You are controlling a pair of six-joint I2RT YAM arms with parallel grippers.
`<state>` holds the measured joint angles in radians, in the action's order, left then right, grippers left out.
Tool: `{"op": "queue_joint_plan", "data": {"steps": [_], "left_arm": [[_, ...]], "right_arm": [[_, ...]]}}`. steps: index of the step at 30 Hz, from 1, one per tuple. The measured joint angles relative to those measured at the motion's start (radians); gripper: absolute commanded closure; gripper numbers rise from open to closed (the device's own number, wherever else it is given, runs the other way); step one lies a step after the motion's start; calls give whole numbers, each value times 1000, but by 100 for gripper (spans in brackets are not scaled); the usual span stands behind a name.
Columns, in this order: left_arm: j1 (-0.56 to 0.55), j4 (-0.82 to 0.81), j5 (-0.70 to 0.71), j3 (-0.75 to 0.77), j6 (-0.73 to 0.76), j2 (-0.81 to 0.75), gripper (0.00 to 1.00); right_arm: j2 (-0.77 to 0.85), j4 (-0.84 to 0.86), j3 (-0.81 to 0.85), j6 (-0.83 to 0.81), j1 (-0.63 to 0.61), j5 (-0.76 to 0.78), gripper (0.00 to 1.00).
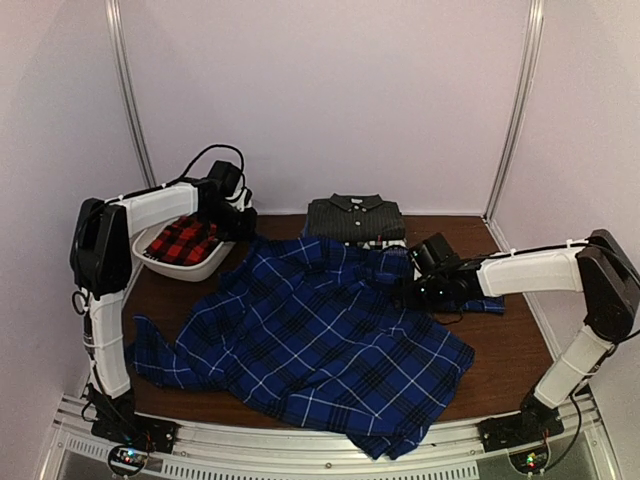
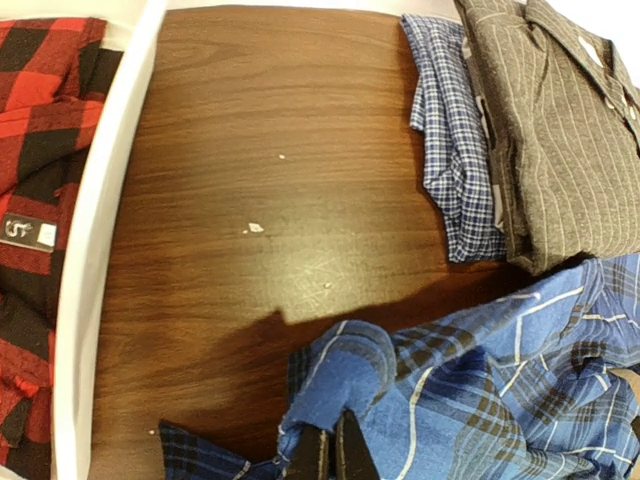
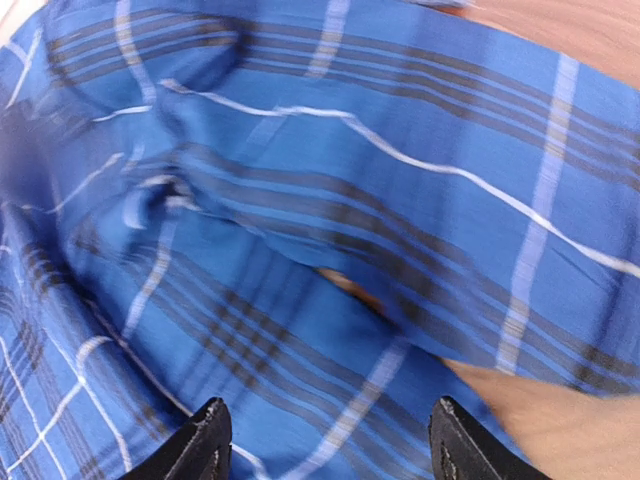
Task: Fold and stack the long sleeve shirts
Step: Smooth out the flattened shirt at the center of the board.
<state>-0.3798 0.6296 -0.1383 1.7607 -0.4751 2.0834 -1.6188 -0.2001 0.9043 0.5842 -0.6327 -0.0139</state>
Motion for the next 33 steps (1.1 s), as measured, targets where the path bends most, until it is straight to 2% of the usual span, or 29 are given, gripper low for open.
{"op": "queue_joint_plan", "data": {"steps": [8,13,17,23,30,33], "left_arm": [[0,-1,-45,7,6,19,100],[0,-2,-64,13,6,19,100],[0,-2,-76,13,6,19,100],[4,-1,-99,13,8,19,100],[18,-1,-122,13,15,19,100],[22,-1,-129,13,19,19,100]], "right_arm": [[200,-93,-172,84,81,67,32],[319,-184,-263,175,124,102,44],[388,-265,-316,260,137,117,47],[462,-343,-359,365,140,119,47],[494,-353,-439,459,140,102,48],[487,-342,-444,476,140,100,55]]}}
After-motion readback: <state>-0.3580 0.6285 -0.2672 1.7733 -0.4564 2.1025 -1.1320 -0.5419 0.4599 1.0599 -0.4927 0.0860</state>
